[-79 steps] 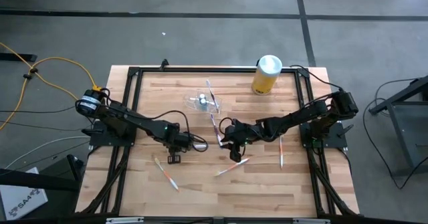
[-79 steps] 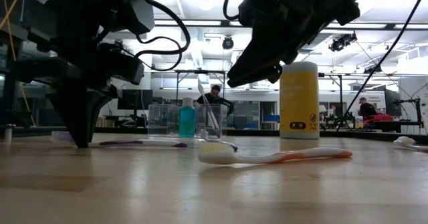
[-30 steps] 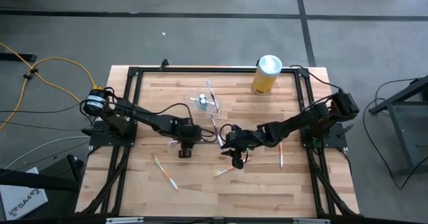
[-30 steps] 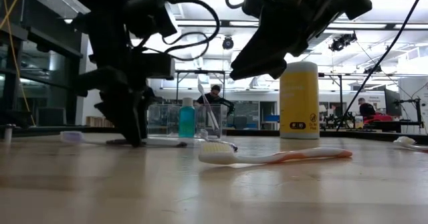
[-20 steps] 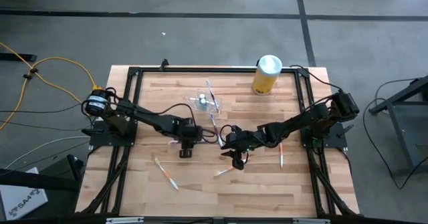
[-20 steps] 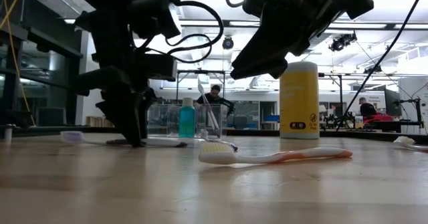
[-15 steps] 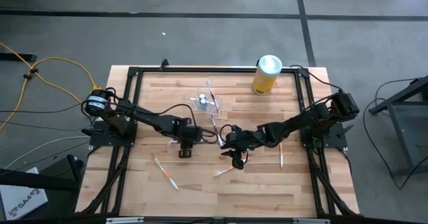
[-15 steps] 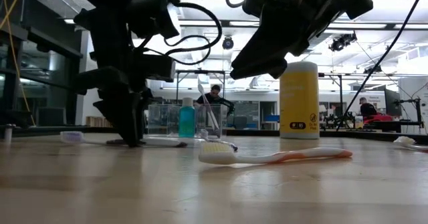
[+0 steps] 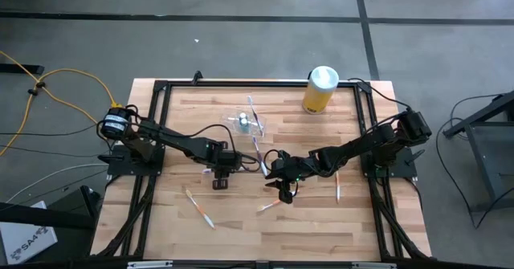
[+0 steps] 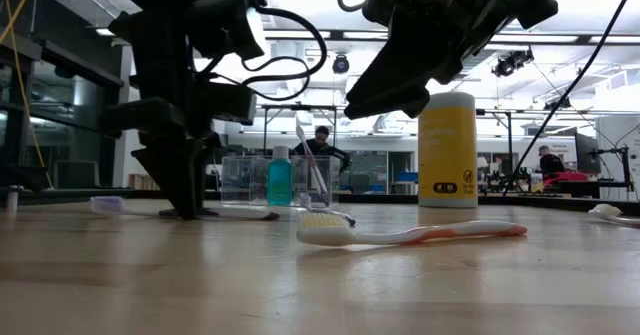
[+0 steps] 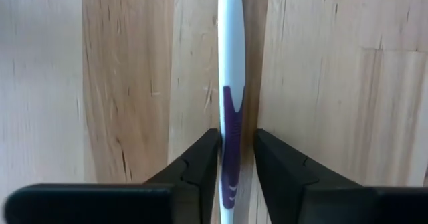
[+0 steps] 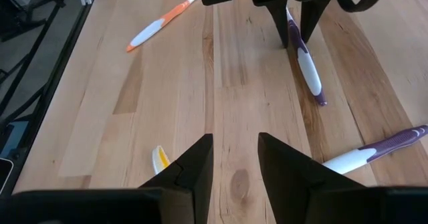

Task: Pick & Place toothbrushing station
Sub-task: Put the left violet toothbrush into the transparent organizer

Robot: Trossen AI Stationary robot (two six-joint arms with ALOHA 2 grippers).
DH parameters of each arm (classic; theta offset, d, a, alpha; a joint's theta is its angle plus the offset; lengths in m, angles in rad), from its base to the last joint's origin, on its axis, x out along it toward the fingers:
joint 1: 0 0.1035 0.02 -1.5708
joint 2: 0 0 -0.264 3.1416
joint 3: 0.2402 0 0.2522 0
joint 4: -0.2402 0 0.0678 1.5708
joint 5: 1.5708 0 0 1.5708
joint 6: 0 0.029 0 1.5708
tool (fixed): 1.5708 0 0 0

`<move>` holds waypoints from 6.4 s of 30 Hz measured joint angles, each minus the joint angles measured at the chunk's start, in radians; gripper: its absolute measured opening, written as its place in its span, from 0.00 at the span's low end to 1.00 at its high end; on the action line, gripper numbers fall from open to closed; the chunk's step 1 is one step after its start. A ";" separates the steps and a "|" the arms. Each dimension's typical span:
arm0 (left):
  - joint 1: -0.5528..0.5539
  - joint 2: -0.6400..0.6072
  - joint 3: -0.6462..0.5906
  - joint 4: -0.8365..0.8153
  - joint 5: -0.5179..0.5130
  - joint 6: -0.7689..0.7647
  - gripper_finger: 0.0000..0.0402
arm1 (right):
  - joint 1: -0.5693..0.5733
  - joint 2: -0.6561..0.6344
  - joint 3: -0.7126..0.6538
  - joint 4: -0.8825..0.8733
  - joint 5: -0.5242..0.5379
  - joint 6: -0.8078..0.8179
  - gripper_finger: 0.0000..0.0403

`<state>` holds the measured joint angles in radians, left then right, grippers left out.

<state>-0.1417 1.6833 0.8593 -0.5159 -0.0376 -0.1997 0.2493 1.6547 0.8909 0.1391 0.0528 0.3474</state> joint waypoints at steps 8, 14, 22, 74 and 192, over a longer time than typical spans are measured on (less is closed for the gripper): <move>0.000 0.000 0.000 -0.016 0.025 -0.005 0.03 | 0.000 0.000 0.000 0.000 0.000 0.000 0.27; -0.004 -0.005 -0.002 -0.023 0.028 -0.004 0.02 | 0.000 0.000 0.000 0.000 0.000 0.000 0.27; -0.069 -0.086 0.014 -0.038 -0.124 0.058 0.01 | 0.000 0.000 0.000 0.000 0.000 0.000 0.27; -0.490 -0.155 0.038 0.698 -0.644 1.746 0.01 | -0.269 0.000 0.000 0.405 -0.809 0.319 0.27; -0.357 -0.130 0.037 0.925 -0.298 1.900 0.11 | -0.257 0.000 0.000 0.479 -0.748 0.383 0.01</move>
<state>-0.4988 1.5528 0.8967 0.4088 -0.3355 1.7006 -0.0078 1.6547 0.8913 0.6179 -0.6948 0.7300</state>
